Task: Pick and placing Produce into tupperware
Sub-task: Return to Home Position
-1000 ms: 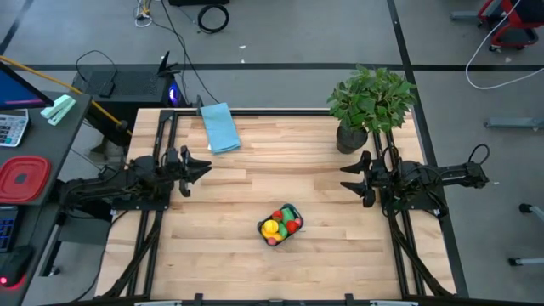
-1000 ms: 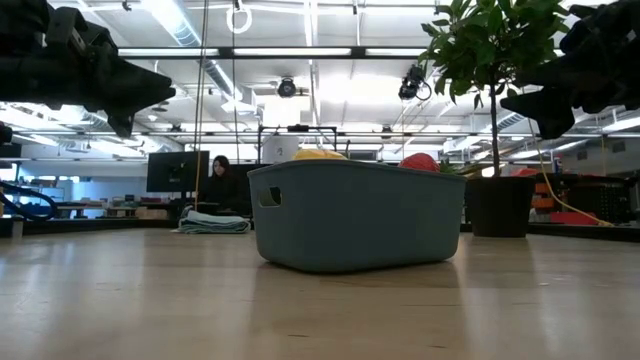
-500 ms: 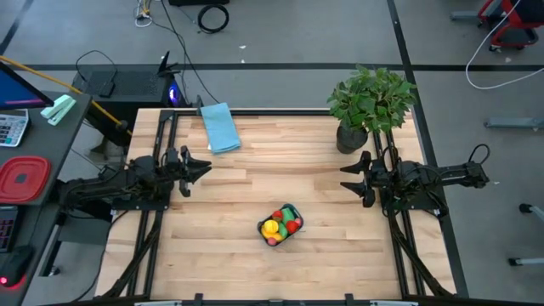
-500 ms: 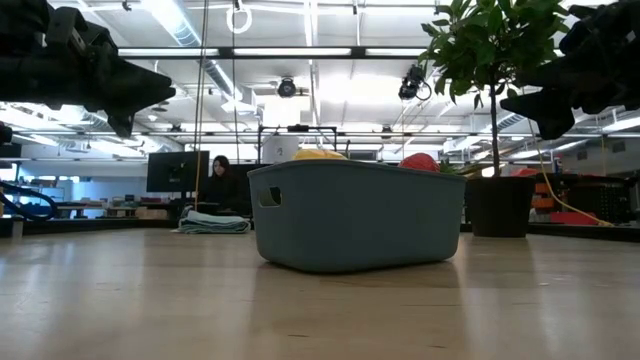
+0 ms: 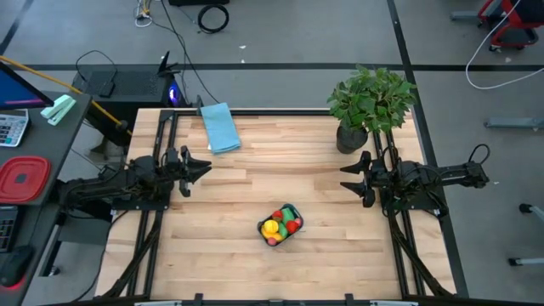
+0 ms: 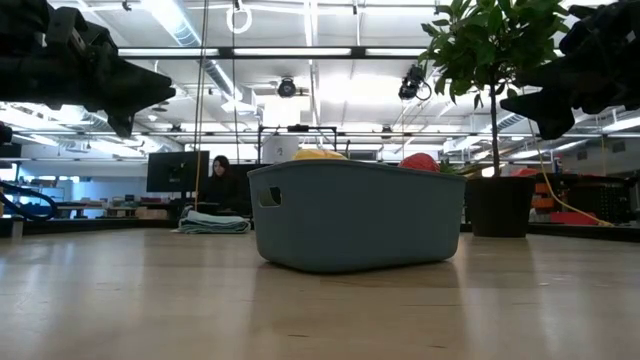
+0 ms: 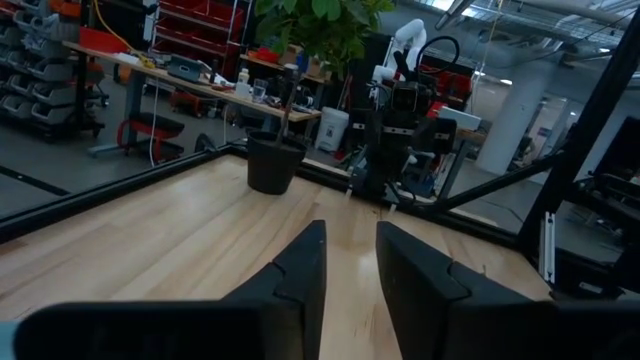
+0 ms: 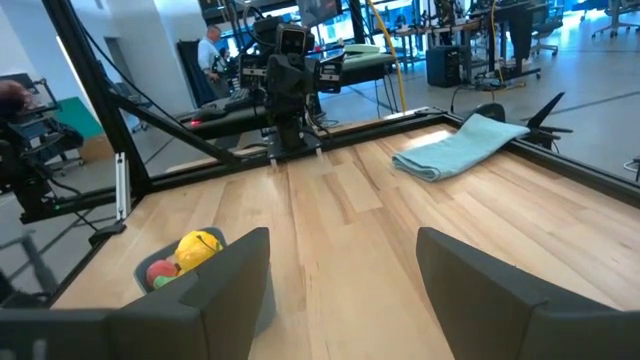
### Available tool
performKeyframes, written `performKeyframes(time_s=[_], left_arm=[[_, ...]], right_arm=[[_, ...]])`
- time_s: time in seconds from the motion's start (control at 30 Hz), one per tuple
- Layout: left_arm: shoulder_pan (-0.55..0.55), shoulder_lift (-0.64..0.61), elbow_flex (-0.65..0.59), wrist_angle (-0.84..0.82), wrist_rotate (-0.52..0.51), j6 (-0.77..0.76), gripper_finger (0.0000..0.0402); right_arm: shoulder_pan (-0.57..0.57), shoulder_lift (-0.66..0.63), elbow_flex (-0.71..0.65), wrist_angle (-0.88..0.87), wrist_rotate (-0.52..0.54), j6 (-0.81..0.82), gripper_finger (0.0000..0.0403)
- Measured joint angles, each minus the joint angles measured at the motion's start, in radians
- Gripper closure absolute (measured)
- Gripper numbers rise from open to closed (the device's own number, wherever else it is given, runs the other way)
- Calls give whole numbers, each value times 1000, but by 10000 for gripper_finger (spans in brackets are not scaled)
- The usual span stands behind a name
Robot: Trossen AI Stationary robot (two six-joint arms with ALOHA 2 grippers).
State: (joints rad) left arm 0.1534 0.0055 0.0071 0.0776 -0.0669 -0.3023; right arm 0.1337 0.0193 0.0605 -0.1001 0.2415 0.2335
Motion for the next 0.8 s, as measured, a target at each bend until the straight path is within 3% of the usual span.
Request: performKeyframes(time_s=[0.8], left_arm=[[0,0,0,0,0,0,307]], right_arm=[[0,1,0,0,0,0,139]])
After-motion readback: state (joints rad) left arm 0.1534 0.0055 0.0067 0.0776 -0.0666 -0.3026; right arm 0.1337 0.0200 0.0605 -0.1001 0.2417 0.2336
